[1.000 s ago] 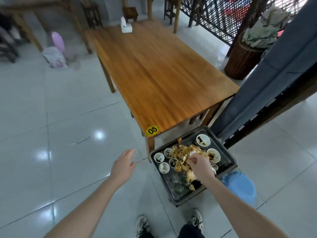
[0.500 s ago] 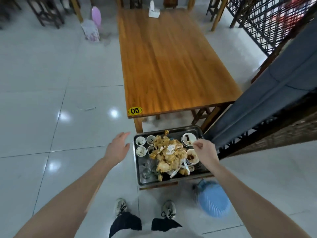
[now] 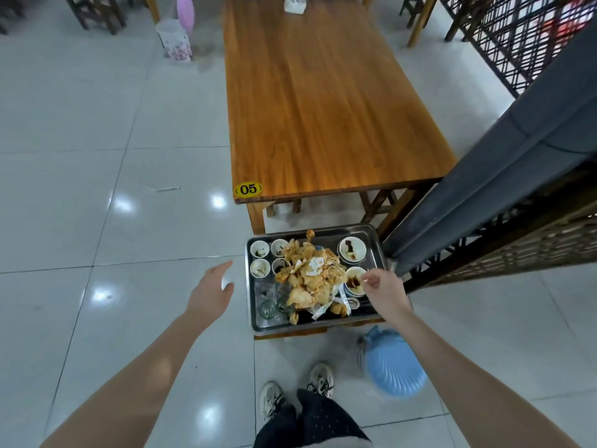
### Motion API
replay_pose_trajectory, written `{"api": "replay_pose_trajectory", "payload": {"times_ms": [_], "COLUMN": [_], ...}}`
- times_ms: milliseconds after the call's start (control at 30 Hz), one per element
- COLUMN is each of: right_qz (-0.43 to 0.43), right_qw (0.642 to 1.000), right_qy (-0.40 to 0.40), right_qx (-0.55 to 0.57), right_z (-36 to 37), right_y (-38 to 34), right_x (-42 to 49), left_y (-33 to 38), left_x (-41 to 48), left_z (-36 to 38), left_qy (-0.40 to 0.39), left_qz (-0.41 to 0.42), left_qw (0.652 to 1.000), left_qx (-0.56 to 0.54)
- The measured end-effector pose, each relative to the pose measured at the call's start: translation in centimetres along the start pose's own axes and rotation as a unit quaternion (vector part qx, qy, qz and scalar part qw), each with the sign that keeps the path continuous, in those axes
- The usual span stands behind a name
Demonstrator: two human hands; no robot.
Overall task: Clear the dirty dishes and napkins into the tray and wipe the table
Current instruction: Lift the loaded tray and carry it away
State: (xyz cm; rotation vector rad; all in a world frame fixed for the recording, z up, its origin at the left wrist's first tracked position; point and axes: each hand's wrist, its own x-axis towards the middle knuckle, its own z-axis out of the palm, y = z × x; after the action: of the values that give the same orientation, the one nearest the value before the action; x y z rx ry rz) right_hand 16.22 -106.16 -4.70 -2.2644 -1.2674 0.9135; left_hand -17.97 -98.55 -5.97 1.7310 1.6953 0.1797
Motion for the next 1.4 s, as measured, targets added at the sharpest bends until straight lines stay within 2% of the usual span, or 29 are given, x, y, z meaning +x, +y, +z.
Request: {"api": "replay_pose_trajectory", "payload": {"times_ms": [267,467,633,900,1067,1233,1400], "right_qz": [0.005,0.000,0.000,-0.007,0.030,0.014,0.027], "right_qw": [1.000,0.997,0.997,0.996,0.998,0.997,0.998], "right_qy": [-0.027,-0.077,-0.080,-0.083,-0.059,-0.051,-0.038], "right_qx": [0.008,-0.005,-0.005,0.020,0.015,-0.060,-0.042], "right_z": [-0.6,-2.3,-2.5,0.5,3.0,5.5,7.3], "right_y": [3.2,7.6,11.3,15.7,18.9,22.7,25.7], "right_x": [3.2,8.4,12.8,16.4,18.6,20.9,23.0], "left_y": [0.3,2.8,3.9,1.8,-1.4,-5.0,-8.7], "left_x": [-1.1,0.4,2.3,7.0,9.6,12.3,13.5], "left_z": [3.8,8.4,11.6,14.9,17.0,19.2,20.9], "left_qy": [-0.012,0.030,0.057,0.084,0.088,0.106,0.078], "left_qz": [-0.090,-0.158,-0.168,-0.178,-0.167,-0.186,-0.187], "left_qw": [0.996,0.985,0.981,0.979,0.982,0.977,0.979], "left_qx": [-0.009,-0.066,-0.075,-0.060,-0.003,0.003,0.017]}}
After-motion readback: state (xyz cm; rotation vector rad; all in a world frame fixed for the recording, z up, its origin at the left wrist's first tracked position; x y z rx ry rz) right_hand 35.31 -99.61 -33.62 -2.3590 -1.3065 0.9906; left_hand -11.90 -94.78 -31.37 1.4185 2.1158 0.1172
